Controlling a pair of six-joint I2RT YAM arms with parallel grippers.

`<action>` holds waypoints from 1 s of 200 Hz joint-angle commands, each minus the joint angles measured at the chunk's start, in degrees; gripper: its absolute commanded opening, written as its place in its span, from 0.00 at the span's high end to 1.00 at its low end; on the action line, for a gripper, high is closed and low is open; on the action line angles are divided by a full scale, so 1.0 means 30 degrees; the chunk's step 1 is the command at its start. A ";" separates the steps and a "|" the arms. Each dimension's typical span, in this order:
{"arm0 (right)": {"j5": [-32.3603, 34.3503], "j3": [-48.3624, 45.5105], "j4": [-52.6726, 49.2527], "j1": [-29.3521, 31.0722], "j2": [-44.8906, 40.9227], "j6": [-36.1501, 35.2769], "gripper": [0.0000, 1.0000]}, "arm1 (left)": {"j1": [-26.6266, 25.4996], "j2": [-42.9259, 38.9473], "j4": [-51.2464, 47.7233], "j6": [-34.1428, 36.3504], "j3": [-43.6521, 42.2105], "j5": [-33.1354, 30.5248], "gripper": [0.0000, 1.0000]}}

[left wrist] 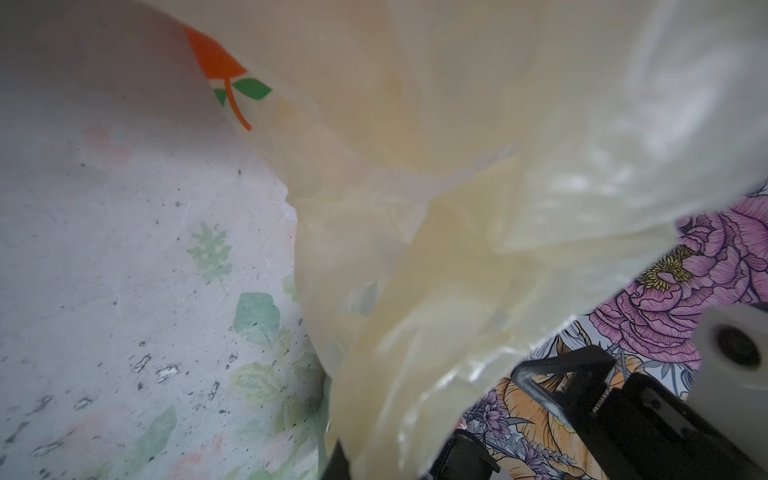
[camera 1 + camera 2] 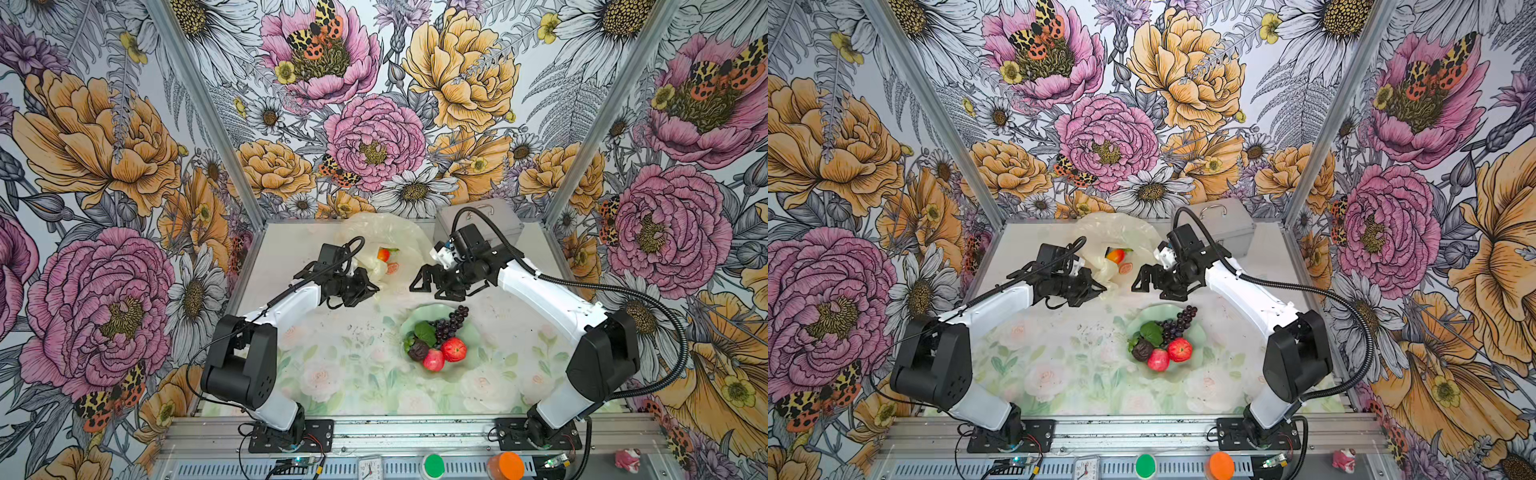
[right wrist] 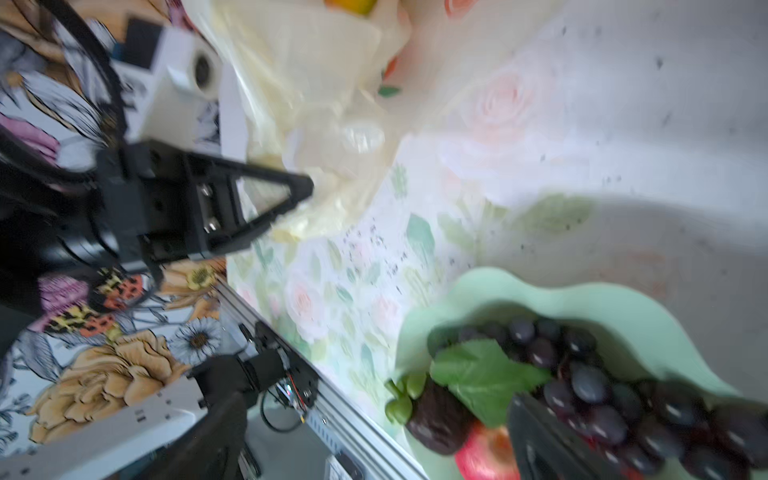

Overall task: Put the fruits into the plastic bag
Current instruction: 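Move the right gripper to the plate and grasp the green grapes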

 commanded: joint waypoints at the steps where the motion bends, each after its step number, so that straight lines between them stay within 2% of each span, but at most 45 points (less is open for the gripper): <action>1: 0.2525 -0.0137 -0.4073 0.1539 -0.0293 -0.2786 0.00 | 0.0218 0.0203 0.0438 0.0473 -0.0261 0.0386 1.00; 69: 0.3716 0.0313 -0.4340 0.4777 0.1729 -0.3563 0.01 | 0.0195 -0.0189 0.0452 0.0382 -0.0542 0.0470 1.00; 138: 0.5059 0.1120 -0.4311 0.5385 0.4064 -0.3813 0.07 | 0.0200 -0.0958 0.0438 0.0157 -0.1238 0.0322 1.00; 200: 0.4842 0.1548 -0.4311 0.5777 0.5159 -0.3912 0.15 | 0.0588 -0.1200 0.0455 0.0068 -0.1656 0.0718 1.00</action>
